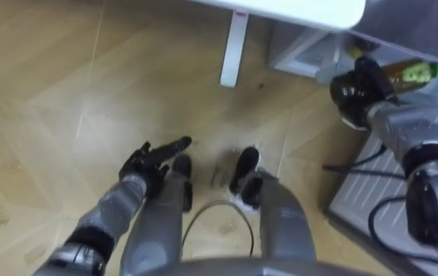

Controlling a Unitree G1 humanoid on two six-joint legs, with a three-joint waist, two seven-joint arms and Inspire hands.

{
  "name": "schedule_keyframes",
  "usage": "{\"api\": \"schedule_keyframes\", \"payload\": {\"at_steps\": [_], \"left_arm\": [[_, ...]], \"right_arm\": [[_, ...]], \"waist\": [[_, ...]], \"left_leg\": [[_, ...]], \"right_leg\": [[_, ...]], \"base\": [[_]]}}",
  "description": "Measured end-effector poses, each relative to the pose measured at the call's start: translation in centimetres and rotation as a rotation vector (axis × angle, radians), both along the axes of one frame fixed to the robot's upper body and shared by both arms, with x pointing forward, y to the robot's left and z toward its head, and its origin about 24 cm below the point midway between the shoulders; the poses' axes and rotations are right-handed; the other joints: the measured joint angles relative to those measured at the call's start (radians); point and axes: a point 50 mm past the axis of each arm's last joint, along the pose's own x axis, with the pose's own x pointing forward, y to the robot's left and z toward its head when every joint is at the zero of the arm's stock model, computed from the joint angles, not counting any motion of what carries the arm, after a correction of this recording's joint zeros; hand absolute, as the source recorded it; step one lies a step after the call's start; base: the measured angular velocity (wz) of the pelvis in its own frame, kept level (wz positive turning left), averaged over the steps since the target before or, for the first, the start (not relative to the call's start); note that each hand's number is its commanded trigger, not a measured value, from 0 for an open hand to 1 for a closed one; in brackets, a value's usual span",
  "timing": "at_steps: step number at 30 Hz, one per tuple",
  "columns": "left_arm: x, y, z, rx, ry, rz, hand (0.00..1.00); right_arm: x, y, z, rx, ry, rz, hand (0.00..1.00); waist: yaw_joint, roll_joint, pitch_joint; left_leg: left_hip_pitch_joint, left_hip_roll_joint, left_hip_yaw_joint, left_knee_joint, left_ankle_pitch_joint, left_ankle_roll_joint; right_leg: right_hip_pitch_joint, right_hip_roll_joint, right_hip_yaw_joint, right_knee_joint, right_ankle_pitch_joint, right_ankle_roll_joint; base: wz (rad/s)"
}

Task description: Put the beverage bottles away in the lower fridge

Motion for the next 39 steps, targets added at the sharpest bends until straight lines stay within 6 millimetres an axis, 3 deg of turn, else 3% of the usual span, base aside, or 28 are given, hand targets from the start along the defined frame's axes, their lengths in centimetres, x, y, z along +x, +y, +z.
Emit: {"api": "schedule_keyframes", "payload": {"at_steps": [8, 17, 18, 19, 20, 21, 25, 39], "left_arm": [[0.8, 0.3, 0.9, 0.030, -0.067, 0.012, 0.00], [0.5, 0.6, 1.1, 0.061, -0.099, 0.022, 0.00], [0.5, 0.6, 1.1, 0.061, -0.100, 0.022, 0.00], [0.5, 0.6, 1.1, 0.062, -0.101, 0.023, 0.00], [0.4, 0.7, 1.1, 0.062, -0.104, 0.025, 0.00], [0.4, 0.7, 1.1, 0.059, -0.107, 0.030, 0.00], [-0.2, 1.6, 0.9, 0.007, -0.118, 0.095, 0.00], [-0.4, 1.7, 1.0, 0.016, -0.145, 0.050, 0.00]], "right_arm": [[0.6, -1.7, 1.9, -0.104, -0.005, -0.040, 1.00], [2.1, -3.1, 5.5, -0.179, -0.103, -0.098, 1.00], [2.1, -3.1, 5.6, -0.178, -0.103, -0.100, 0.93], [2.1, -3.1, 5.5, -0.178, -0.098, -0.102, 0.75], [2.1, -3.2, 5.5, -0.178, -0.096, -0.104, 0.10], [2.1, -3.2, 5.6, -0.179, -0.098, -0.106, 0.00], [2.2, -3.6, 6.1, -0.172, -0.114, -0.122, 0.00], [2.4, -3.5, 6.2, -0.204, -0.134, -0.103, 0.00]], "waist": [[0.004, 0.001, 0.0028], [0.000, 0.000, 0.0036], [-0.001, 0.000, 0.0037], [-0.002, 0.000, 0.0038], [-0.001, 0.000, 0.0039], [-0.002, -0.001, 0.0039], [-0.024, -0.003, 0.0041], [-0.024, -0.004, 0.0041]], "left_leg": [[-0.092, 0.015, 0.010, 0.119, -0.048, 0.009], [-0.116, 0.017, 0.038, 0.158, -0.062, 0.010], [-0.116, 0.017, 0.038, 0.159, -0.063, 0.009], [-0.116, 0.017, 0.038, 0.163, -0.065, 0.008], [-0.116, 0.017, 0.037, 0.165, -0.067, 0.006], [-0.117, 0.017, 0.037, 0.165, -0.067, 0.006], [-0.128, 0.016, 0.040, 0.187, -0.078, 0.004], [-0.127, 0.017, 0.048, 0.209, -0.094, 0.005]], "right_leg": [[-0.079, -0.003, 0.012, 0.098, -0.032, -0.001], [-0.126, -0.018, 0.031, 0.157, -0.050, -0.010], [-0.127, -0.018, 0.031, 0.163, -0.051, -0.011], [-0.128, -0.018, 0.031, 0.166, -0.053, -0.012], [-0.129, -0.017, 0.031, 0.168, -0.055, -0.014], [-0.130, -0.017, 0.031, 0.169, -0.057, -0.014], [-0.149, -0.032, 0.030, 0.206, -0.076, -0.020], [-0.152, -0.033, 0.031, 0.225, -0.085, -0.020]], "base": [[0.01], [-0.04], [0.00], [0.00], [0.00], [0.00], [0.03], [-0.02]]}}
